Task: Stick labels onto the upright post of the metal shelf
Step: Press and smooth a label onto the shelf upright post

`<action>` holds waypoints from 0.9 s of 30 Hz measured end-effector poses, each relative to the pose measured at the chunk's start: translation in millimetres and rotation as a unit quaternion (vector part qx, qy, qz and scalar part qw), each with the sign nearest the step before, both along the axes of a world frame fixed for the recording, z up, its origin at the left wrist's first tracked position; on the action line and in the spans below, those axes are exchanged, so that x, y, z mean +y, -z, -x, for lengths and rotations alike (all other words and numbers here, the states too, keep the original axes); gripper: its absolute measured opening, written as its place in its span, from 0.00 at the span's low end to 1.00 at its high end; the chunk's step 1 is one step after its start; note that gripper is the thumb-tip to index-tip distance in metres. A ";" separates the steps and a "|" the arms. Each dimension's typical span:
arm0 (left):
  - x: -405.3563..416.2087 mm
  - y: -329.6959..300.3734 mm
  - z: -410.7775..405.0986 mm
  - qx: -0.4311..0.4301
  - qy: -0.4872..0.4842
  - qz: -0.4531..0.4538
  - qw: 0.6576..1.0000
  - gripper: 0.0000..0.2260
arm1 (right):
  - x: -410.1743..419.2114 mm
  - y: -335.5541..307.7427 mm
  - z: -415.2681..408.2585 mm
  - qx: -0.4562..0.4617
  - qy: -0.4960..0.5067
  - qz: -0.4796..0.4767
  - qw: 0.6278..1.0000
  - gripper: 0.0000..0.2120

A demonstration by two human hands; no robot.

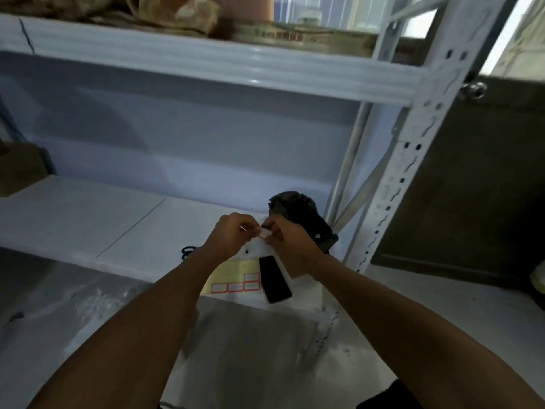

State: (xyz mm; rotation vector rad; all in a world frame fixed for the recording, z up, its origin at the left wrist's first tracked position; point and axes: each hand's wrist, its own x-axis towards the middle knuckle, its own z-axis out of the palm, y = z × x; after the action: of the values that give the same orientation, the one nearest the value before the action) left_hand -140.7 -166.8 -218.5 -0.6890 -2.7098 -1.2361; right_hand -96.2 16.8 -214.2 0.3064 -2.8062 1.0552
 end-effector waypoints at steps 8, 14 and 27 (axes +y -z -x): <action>26.9 -79.3 -43.1 0.032 0.008 -0.059 0.998 0.04 | 32.3 -73.3 -41.8 0.075 0.072 0.090 0.990 0.03; 55.5 -124.0 -74.3 0.036 0.009 -0.143 0.989 0.04 | 52.0 -122.5 -71.0 0.094 0.106 0.165 0.976 0.02; 141.0 -191.7 -133.5 0.064 0.026 -0.245 0.967 0.05 | 135.5 -203.7 -142.6 0.145 0.178 0.146 0.962 0.08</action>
State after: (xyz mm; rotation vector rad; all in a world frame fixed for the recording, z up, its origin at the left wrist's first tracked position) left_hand -7.2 -25.8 -26.8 -0.7400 -2.1626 -1.7148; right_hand 46.5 152.3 -10.5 -0.0718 -2.2920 1.2000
